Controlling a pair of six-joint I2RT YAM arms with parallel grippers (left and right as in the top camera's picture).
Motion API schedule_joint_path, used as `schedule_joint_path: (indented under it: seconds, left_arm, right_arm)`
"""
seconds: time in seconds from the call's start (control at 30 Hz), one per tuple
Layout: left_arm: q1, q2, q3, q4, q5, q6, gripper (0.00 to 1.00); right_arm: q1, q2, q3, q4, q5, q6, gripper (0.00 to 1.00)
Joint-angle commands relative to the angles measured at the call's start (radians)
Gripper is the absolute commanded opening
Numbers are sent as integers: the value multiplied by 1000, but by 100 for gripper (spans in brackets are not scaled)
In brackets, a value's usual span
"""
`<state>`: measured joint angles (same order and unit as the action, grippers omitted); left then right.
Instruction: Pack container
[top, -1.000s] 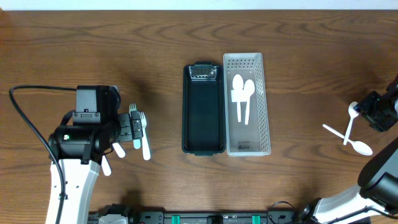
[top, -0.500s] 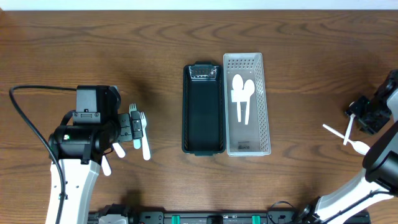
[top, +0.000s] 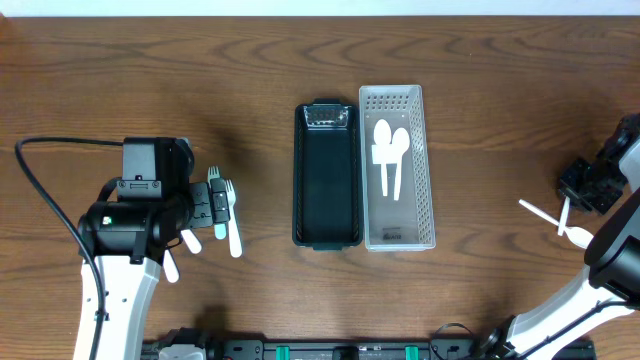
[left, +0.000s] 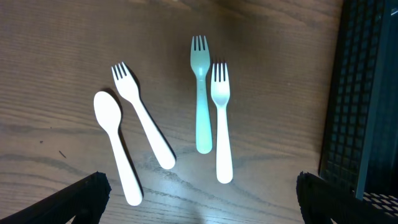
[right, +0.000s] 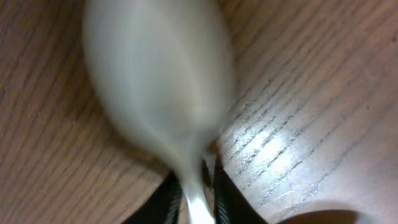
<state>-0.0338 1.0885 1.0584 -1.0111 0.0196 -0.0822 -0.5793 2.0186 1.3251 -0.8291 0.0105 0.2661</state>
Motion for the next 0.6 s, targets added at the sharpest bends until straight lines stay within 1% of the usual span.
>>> schedule_joint_path:
  seconds: [0.0,0.07,0.57]
  left_arm:
    - [4,2,20,-2,-1,-10,98]
    - [4,2,20,-2,-1,-10,98]
    - [4,2,19,-2,-1,-10,98]
  right_arm:
    - [5,18,-4,0,-23,-2,10]
    - [5,18,-4,0,-23,-2,3]
    - [5,18,-4,0,-23,-2,1]
